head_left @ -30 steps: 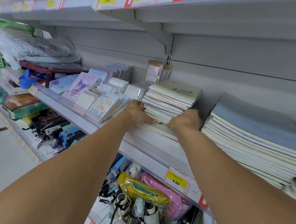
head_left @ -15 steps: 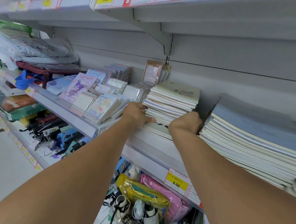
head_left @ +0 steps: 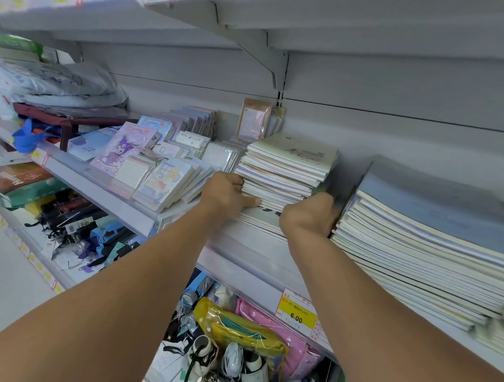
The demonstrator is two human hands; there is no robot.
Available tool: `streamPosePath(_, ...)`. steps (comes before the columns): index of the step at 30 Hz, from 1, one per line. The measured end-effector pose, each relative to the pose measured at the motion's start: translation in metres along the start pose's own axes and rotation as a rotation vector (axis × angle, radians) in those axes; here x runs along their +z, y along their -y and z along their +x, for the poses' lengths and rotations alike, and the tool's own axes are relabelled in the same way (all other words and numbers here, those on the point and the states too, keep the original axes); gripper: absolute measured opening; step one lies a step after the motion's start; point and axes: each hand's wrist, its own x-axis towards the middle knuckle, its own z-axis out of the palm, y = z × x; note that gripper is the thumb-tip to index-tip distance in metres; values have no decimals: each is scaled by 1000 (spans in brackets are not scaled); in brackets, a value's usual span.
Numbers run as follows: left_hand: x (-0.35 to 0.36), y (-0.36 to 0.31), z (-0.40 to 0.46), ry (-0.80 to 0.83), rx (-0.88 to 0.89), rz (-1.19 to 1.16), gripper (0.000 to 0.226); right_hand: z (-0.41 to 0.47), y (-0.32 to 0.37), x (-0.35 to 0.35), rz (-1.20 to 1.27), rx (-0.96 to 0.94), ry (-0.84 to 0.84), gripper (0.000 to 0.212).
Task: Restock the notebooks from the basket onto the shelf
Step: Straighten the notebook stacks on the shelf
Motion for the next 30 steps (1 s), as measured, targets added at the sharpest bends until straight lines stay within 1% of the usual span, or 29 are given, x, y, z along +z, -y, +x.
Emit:
streamPosePath(2,-1,1,-1,24,9,-3,90,3,2,-1,57,30,50,38)
streamPosePath(3,-3,0,-1,53,-10,-24,87,3,4,-2,113,59,81,40)
streamPosePath(4,-4,-2,-2,78,-40,-20,81,2,8,-4,178,85,98,43)
streamPosePath(5,-7,-4,0,91,-76,5,65,1,12,-6,236,86,86,45)
streamPosePath(6,-9,-9,0,81,-108,15,44,0,15,-8,288,64,41,49)
streamPosePath(7,-12,-14,1,32,-140,-23,22,-2,20,-11,352,43,-12,56)
streamPosePath(8,-14,-23,-1,-26,-158,-101,8,-2,24,-15,431,39,-41,62)
streamPosePath(9,-15,-32,0,-56,-164,-200,12,-2,29,-19,520,47,-37,65)
streamPosePath(10,-15,-39,4,-48,-153,-315,25,0,31,-21,598,68,-11,65)
streamPosePath(12,-7,-50,12,31,-125,-499,68,5,34,-22,726,181,48,60)
streamPosePath(13,-2,-53,15,53,-124,-544,83,6,34,-22,788,246,64,58)
streamPosePath(14,3,-55,16,45,-123,-566,90,10,33,-19,839,291,56,52)
streamPosePath(15,9,-55,17,19,-124,-575,93,10,33,-17,876,329,36,45)
streamPosePath(17,17,-53,15,-21,-116,-557,95,11,32,-14,935,356,29,50)
streamPosePath(18,21,-53,14,-28,-118,-524,96,13,30,-13,948,354,47,58)
streamPosePath(20,27,-50,12,-51,-117,-461,97,16,25,-11,923,357,96,83)
streamPosePath(21,29,-51,12,-65,-116,-438,96,17,24,-11,901,351,104,88)
streamPosePath(24,32,-52,9,-145,-131,-300,104,17,20,-8,738,252,82,82)
streamPosePath(26,29,-47,9,-207,-83,-155,109,14,19,-6,655,167,83,75)
streamPosePath(27,28,-44,9,-234,-17,-113,105,14,16,-4,645,124,78,72)
streamPosePath(28,28,-42,9,-269,65,-89,97,14,14,-2,645,88,67,71)
streamPosePath(30,35,-40,13,-370,153,-105,79,12,11,0,671,32,48,70)
